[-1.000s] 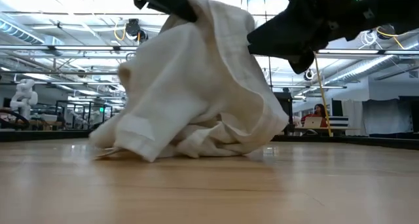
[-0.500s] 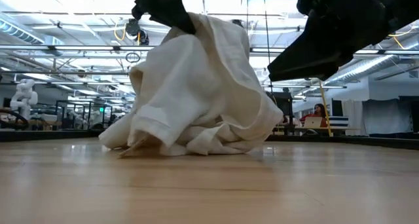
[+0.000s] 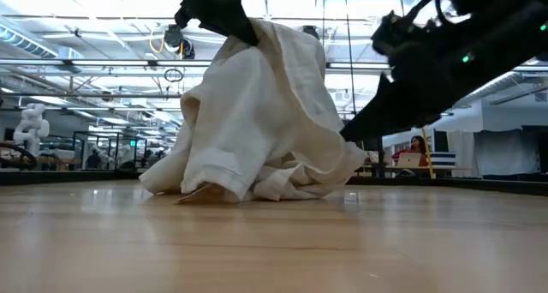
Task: Roll towel into tight, uniform cylinder
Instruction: Roll the white towel
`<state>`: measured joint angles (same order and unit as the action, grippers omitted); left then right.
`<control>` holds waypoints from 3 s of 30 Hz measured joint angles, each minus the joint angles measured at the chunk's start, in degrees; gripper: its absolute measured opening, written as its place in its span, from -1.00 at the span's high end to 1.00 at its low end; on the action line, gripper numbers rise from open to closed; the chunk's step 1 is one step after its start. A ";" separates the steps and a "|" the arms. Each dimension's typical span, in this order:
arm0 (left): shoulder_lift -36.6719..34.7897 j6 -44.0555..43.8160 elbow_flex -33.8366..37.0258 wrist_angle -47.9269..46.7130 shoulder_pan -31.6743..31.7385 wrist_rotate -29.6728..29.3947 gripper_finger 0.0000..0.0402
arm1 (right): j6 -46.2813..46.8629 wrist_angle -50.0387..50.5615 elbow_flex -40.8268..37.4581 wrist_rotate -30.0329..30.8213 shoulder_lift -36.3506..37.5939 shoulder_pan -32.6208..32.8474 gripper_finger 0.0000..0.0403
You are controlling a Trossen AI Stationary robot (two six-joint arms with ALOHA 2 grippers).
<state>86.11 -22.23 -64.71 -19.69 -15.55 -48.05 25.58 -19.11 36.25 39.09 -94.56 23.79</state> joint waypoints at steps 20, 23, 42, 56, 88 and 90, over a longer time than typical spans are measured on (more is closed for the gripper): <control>0.00 -0.94 0.00 -0.40 -2.86 0.26 0.92 | -5.94 5.93 0.00 -2.60 11.54 -2.60 0.98; 0.00 -1.03 0.00 -0.44 -3.48 0.55 0.92 | -6.52 9.42 0.00 -3.93 15.90 -2.58 0.99; 1.08 12.67 0.01 19.42 -8.90 2.36 -0.29 | -18.95 14.02 0.00 -8.98 41.59 -2.36 1.00; 11.90 37.86 0.09 55.82 -3.14 10.66 -0.53 | -21.81 13.70 0.00 -8.89 49.79 -2.36 1.00; 8.20 44.45 0.04 38.65 -0.98 6.05 0.98 | -14.14 24.53 0.00 -9.17 45.28 -2.31 0.82; 6.73 40.83 0.04 34.70 -0.90 6.72 0.98 | -12.19 27.21 0.00 -9.62 45.19 -2.29 0.73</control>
<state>92.83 18.60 -64.66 15.01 -16.46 -41.34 13.39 8.10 36.25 29.47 -49.37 21.50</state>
